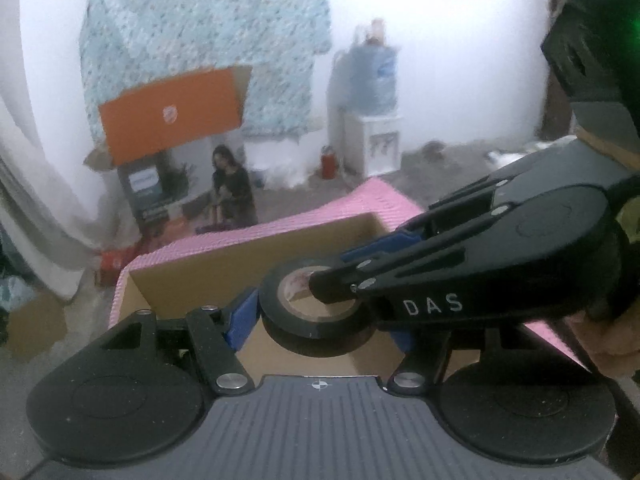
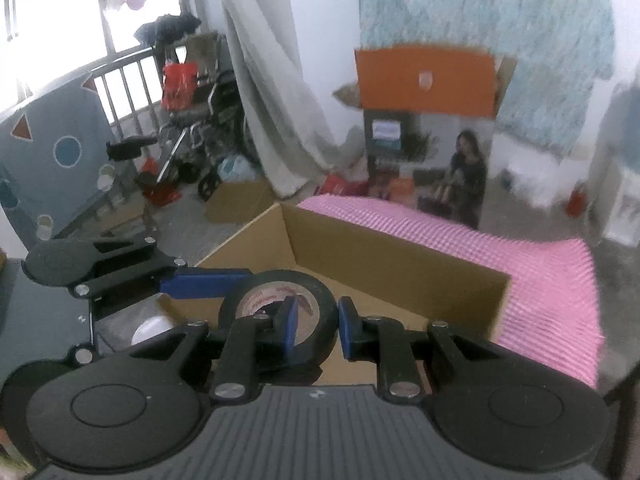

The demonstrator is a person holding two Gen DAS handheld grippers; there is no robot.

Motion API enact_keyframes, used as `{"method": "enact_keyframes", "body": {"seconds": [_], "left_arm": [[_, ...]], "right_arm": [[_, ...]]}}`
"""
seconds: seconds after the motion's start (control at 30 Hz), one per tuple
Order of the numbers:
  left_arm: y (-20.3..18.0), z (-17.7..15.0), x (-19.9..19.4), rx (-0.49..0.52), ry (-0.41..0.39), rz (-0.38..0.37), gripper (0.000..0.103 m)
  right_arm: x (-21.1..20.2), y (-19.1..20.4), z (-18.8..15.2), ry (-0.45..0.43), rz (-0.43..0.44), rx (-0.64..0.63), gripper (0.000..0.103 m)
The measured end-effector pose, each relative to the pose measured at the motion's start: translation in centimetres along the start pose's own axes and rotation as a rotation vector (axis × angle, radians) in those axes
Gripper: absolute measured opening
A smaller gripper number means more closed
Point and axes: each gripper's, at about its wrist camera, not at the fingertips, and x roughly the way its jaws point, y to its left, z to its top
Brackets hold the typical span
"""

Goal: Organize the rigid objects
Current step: 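Carry the black tape roll into the box and open the right tool, then return the right tool to the table and grasp the white charger plug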

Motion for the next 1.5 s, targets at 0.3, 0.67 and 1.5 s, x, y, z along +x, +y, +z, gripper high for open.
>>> {"method": "enact_keyframes", "body": {"seconds": [0.3,0.67,1.5], "left_arm": [[4.9,1.9,10.1,-0.034,0.262,0.006,0.067],[7.1,0.8,15.4,0.013,0.432,0.049,0.067],[7.1,3.1,4.9,-0.112,0.208,0.058,0.087]], "right_arm": [[12.0,-5.1,3.5,0.211,0.062,0.089,0.023],[19.7,-7.3,2.8,0.343,0.111,0.178,0.024],[6.6,-7.5,3.9,0.069,0.175,0.298,0.054]]}}
